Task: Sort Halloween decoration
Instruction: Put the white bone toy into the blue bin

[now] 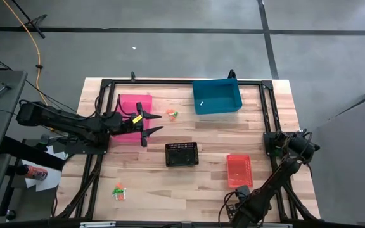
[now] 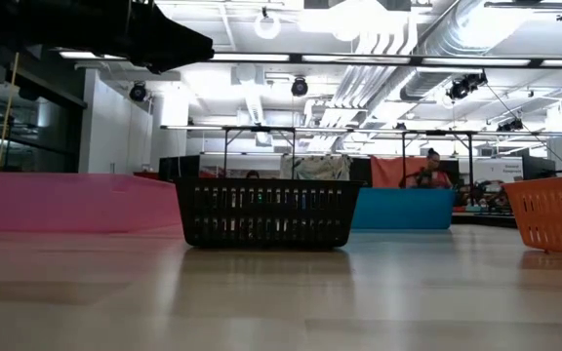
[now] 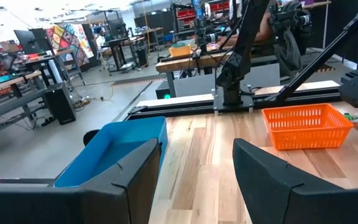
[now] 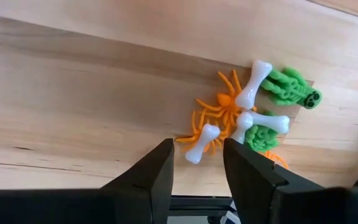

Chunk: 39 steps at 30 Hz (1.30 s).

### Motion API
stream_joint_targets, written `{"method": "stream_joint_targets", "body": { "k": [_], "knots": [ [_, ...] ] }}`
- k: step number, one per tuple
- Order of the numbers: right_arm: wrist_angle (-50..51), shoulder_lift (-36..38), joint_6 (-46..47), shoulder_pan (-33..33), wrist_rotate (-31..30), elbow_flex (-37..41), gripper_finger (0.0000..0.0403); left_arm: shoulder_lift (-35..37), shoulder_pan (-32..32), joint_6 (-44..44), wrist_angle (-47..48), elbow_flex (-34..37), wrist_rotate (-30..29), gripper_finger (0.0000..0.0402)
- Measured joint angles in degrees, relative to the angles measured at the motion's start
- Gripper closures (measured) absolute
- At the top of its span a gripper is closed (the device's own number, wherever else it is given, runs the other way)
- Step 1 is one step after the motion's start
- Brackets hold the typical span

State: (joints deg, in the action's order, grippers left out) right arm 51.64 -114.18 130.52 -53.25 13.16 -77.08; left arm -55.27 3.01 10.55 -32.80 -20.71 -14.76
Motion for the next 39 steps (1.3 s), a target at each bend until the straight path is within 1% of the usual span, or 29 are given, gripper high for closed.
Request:
{"method": "stream_joint_targets", "body": {
  "k": [16, 19, 27, 31, 39],
  "knots": [
    [-0.44, -0.36, -0.47, 0.02, 0.33, 0.0, 0.0274, 0.0, 0.0, 0.02, -0.02, 0.0, 0.01, 0.0213],
    [-0.44, -0.36, -0.55, 0.01, 0.33, 0.0, 0.029, -0.01, 0.0, 0.0, -0.02, 0.0, 0.02, 0.0213],
    [-0.09, -0.38, -1.96, 0.02, 0.33, 0.02, 0.0365, 0.0, 0.0, 0.0, -0.02, 0.0, 0.0, 0.0213],
    [0.2, -0.38, -2.42, 0.02, 0.33, 0.0, 0.0395, 0.0, 0.0, 0.0, -0.02, 0.0, 0.01, 0.0213],
    [0.22, -0.38, -3.53, 0.02, 0.33, 0.02, 0.0401, 0.0, 0.0, 0.0, -0.02, 0.0, 0.0, 0.0213]
  ]
}}
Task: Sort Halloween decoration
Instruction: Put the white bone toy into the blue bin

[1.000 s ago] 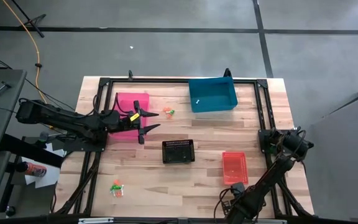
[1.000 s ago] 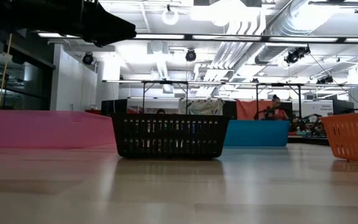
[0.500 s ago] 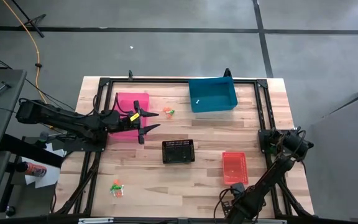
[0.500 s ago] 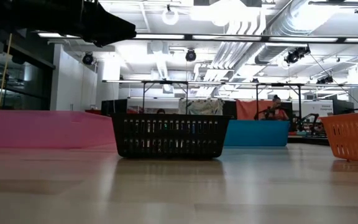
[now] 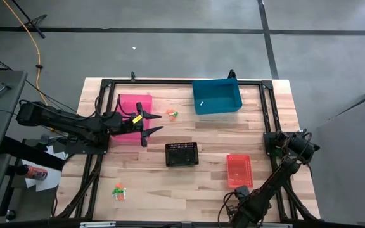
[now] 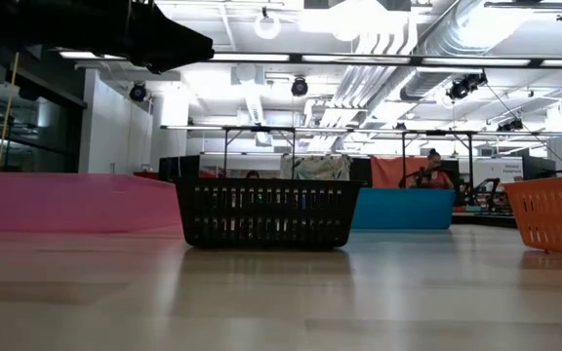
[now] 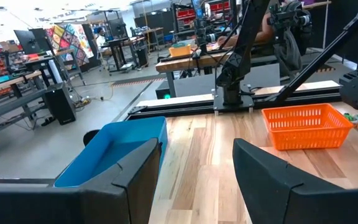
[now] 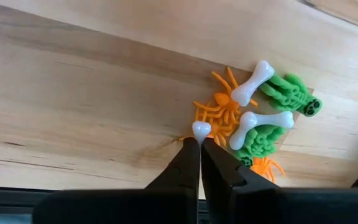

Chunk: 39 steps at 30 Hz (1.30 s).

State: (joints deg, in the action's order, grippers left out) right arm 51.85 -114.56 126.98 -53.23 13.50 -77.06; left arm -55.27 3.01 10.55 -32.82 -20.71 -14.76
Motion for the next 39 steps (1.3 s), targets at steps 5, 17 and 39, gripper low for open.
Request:
{"method": "stream_joint_targets", "body": {
  "k": [5, 17, 39],
  "knots": [
    [-0.02, 0.0, -1.3, 0.0, 0.0, -0.02, 0.0402, 0.0, 0.0, 0.0, 0.0, 0.0, 0.01, 0.0213],
    [0.5, 3.42, -2.05, 0.0, -5.28, -0.02, 0.0403, 0.0, 0.02, 0.0, -0.02, 0.0, 0.02, 0.0213],
    [-5.83, 4.61, -40.63, 11.76, -23.51, -0.09, 0.0403, 0.0, 0.02, 0.0, -0.02, 0.0, 0.02, 0.0213]
  ]
}}
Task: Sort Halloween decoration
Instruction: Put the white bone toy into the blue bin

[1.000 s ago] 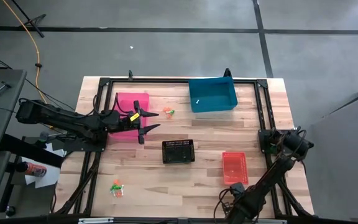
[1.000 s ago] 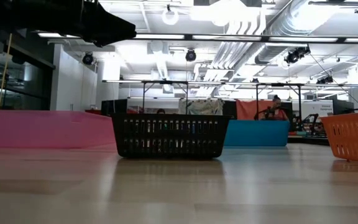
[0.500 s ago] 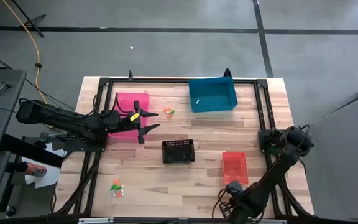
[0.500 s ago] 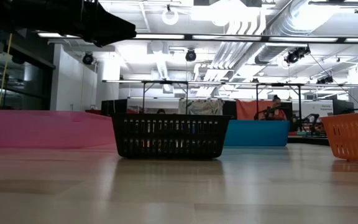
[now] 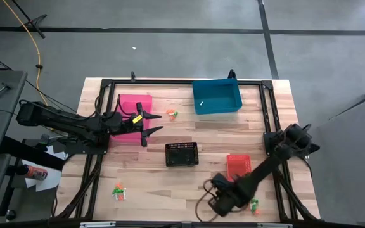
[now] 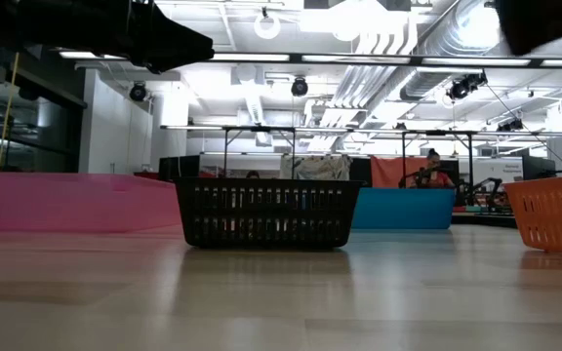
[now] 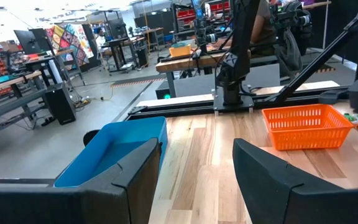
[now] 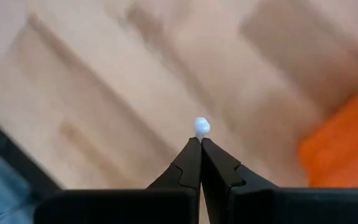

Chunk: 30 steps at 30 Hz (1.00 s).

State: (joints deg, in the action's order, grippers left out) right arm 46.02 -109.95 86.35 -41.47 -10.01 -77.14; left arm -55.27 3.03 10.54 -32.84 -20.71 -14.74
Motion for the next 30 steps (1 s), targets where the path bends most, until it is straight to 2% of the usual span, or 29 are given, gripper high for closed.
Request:
{"method": "stream_joint_targets", "body": {
  "k": [10, 15, 21, 30],
  "knots": [
    [-3.85, 0.0, -26.18, 10.34, -1.37, 0.0, 0.0403, -0.01, 0.02, -3.47, 4.6, 0.0, 0.0, 0.0213],
    [-7.84, 0.0, -37.02, 14.05, 0.29, -0.01, 0.0403, 0.0, 0.02, -3.47, 3.98, 0.0, 0.0, 0.0213],
    [-7.18, 0.02, -42.58, 15.74, 4.31, -0.02, 0.0403, 1.24, 0.02, -6.0, 5.16, 0.0, 0.0, 0.0213],
    [-8.99, 0.02, -46.05, 15.73, 4.03, -0.02, 0.0403, 6.41, 0.08, -11.61, 12.17, 0.02, 1.3, 0.0213]
  ]
}}
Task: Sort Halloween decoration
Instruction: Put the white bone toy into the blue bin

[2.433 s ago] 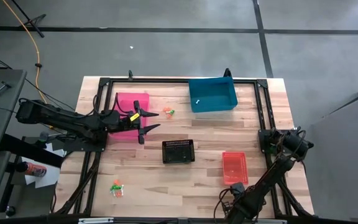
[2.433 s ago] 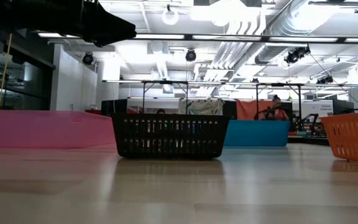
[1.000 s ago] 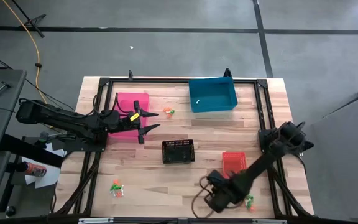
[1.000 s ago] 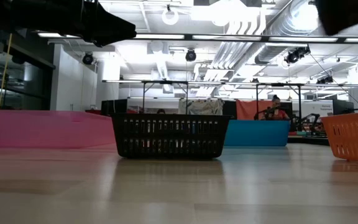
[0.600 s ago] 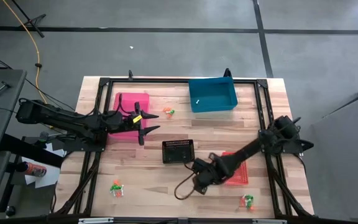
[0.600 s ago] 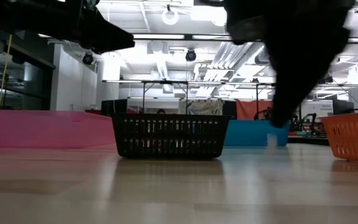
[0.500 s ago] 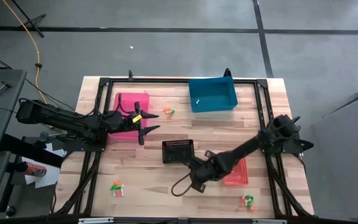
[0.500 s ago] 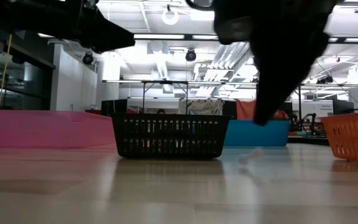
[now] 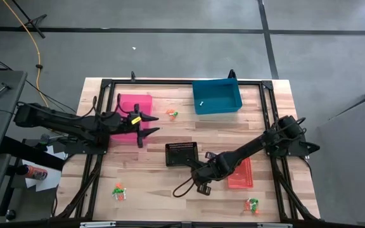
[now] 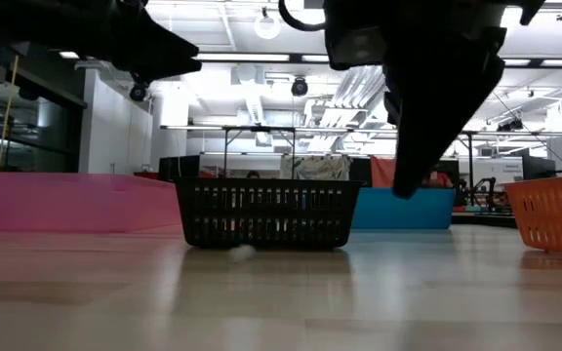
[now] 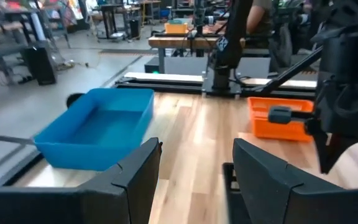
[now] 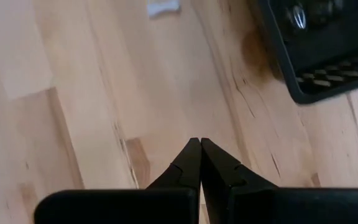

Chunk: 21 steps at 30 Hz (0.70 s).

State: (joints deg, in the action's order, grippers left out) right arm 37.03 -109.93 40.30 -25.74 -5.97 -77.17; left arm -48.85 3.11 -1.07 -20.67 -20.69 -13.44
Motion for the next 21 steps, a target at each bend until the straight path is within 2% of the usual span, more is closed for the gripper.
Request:
{"method": "stream_joint_targets", "body": {
  "k": [8, 13, 16, 21],
  "knots": [
    [-10.63, 0.0, -5.19, 0.0, -0.03, 0.0, 0.0403, 2.19, 2.57, -6.25, 5.59, -0.01, 2.61, 0.0213],
    [-13.35, 0.0, -10.09, 0.51, -0.02, 0.0, 0.0403, 2.24, 4.88, -7.72, 7.25, 0.0, 2.61, 0.0213],
    [-13.19, 0.0, -11.89, 1.44, -0.14, 0.0, 0.0403, 2.24, 6.79, -13.46, 8.9, -0.02, 2.59, 0.0213],
    [-11.5, 0.0, -14.31, 3.33, -4.19, 0.0, 0.0403, 1.62, 12.46, -28.93, 19.11, -0.02, 2.83, 0.0213]
  ]
}}
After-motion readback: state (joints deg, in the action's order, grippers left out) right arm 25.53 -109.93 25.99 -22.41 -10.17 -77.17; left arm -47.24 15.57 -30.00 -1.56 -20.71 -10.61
